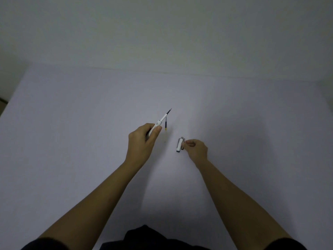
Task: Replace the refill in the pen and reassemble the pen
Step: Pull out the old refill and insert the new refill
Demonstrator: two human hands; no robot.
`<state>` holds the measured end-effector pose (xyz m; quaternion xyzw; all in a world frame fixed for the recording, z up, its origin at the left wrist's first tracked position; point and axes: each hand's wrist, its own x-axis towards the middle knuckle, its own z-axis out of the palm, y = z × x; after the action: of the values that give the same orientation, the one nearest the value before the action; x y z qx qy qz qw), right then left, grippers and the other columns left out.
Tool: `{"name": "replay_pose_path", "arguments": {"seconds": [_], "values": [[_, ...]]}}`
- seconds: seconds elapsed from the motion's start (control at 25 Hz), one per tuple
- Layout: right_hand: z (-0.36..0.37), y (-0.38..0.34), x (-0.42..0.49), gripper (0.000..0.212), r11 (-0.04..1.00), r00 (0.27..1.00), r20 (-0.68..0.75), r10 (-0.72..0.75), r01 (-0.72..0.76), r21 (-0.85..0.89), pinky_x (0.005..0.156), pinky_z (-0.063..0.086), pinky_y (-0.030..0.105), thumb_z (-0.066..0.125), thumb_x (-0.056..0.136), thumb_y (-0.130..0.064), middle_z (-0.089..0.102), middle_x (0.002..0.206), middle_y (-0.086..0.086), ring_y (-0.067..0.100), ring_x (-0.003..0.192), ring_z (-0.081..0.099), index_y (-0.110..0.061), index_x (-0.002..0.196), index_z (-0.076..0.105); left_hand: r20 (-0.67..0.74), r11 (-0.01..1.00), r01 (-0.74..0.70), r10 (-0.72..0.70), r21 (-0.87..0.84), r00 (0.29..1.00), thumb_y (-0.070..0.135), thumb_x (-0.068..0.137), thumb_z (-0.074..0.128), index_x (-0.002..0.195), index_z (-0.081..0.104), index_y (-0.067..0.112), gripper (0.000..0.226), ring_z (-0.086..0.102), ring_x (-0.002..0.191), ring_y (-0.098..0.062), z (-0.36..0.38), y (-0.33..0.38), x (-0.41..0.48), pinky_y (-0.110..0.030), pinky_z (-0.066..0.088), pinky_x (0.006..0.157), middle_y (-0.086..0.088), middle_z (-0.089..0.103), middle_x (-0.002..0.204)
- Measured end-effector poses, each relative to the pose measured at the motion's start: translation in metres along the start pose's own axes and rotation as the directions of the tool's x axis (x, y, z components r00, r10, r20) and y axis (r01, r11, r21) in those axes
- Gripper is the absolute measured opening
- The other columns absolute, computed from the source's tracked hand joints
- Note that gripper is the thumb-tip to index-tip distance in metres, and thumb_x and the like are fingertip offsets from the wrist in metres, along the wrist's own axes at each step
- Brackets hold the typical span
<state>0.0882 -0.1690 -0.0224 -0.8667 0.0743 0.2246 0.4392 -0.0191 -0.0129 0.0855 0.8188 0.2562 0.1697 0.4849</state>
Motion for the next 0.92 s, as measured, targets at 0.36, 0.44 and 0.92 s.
{"name": "replay_pose_path", "arguments": {"seconds": [0.36, 0.44, 0.92], "values": [[-0.019, -0.074, -0.034, 0.014, 0.887, 0.930, 0.099, -0.353, 0.299, 0.353, 0.081, 0.053, 0.018, 0.058, 0.090, -0.020, 0.071, 0.086, 0.002, 0.013, 0.083, 0.068, -0.016, 0.094, 0.071, -0.029, 0.999, -0.032, 0.032, 0.019, 0.999, 0.027, 0.091, 0.055, 0.079, 0.063, 0.016, 0.018, 0.043, 0.051, -0.002, -0.002, 0.002, 0.003, -0.010, 0.034, 0.050, 0.010, 0.046, 0.055], [-0.023, -0.090, -0.043, 0.015, 0.859, 0.874, 0.231, -0.428, 0.314, 0.404, 0.084, 0.055, 0.023, 0.059, 0.090, -0.020, 0.071, 0.087, 0.002, 0.012, 0.085, 0.068, -0.016, 0.098, 0.071, -0.012, 0.998, -0.059, 0.059, 0.038, 0.998, 0.026, 0.091, 0.055, 0.084, 0.065, 0.014, 0.017, 0.047, 0.054, 0.001, -0.001, 0.000, 0.003, -0.007, 0.035, 0.052, 0.014, 0.047, 0.057], [0.000, -0.111, 0.024, 0.006, 0.887, 0.970, 0.123, -0.211, 0.137, 0.441, 0.074, 0.056, 0.024, 0.063, 0.086, -0.014, 0.068, 0.076, 0.005, 0.016, 0.075, 0.066, -0.010, 0.082, 0.066, 0.024, 0.991, -0.027, 0.024, 0.134, 0.999, 0.028, 0.092, 0.053, 0.079, 0.063, 0.004, 0.029, 0.043, 0.051, -0.009, -0.001, -0.039, 0.005, -0.012, 0.035, 0.053, -0.005, 0.054, 0.059]]}}
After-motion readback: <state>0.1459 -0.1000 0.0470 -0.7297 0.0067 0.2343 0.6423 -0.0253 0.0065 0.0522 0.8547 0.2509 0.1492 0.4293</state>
